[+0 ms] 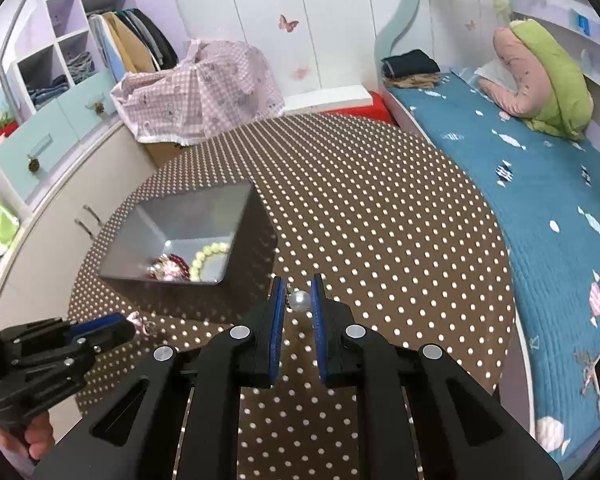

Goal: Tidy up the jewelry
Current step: 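Carry the pearl earring and pink flower charm over the tin with both tools, then lower both items into the tin and open both tools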

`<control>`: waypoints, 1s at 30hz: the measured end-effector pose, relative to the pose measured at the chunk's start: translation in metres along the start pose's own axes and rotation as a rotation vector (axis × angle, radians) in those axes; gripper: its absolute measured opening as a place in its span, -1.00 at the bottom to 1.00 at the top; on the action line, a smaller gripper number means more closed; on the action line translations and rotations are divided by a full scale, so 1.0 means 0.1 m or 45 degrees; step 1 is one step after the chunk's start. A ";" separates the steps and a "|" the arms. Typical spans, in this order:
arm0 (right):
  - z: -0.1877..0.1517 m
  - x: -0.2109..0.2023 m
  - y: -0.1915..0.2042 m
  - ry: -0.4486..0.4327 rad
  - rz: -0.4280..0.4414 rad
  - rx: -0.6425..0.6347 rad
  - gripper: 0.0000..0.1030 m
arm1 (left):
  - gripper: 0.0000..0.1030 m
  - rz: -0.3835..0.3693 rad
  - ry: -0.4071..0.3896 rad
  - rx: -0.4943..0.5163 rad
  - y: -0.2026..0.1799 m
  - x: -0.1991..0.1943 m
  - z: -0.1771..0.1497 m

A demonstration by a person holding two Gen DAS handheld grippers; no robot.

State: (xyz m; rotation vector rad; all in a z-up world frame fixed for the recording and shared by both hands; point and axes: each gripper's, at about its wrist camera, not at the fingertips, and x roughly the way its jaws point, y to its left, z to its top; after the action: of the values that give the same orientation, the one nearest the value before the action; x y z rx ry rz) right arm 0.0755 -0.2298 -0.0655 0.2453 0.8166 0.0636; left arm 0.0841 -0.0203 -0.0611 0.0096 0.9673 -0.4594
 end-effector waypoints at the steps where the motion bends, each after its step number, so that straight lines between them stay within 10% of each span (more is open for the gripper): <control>1: 0.02 -0.02 0.02 -0.007 0.013 -0.001 -0.73 | -0.74 0.004 -0.027 0.010 -0.01 -0.06 0.03; 25: 0.45 -0.12 0.71 -0.134 0.133 -0.147 -0.68 | -0.72 0.064 -0.181 -0.034 0.13 -0.15 0.62; 28: 0.44 -0.16 0.67 -0.161 0.091 -0.121 0.22 | -0.50 0.090 -0.169 -0.041 0.14 -0.13 0.62; 30: 0.44 -0.21 0.66 -0.207 0.052 -0.129 0.38 | -0.03 0.101 -0.181 -0.046 0.14 -0.14 0.60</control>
State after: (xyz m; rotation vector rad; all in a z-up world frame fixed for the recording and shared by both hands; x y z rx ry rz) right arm 0.0956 -0.1771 -0.0061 0.1688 0.6444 0.1218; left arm 0.1302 -0.0152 -0.0175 -0.0168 0.8326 -0.3651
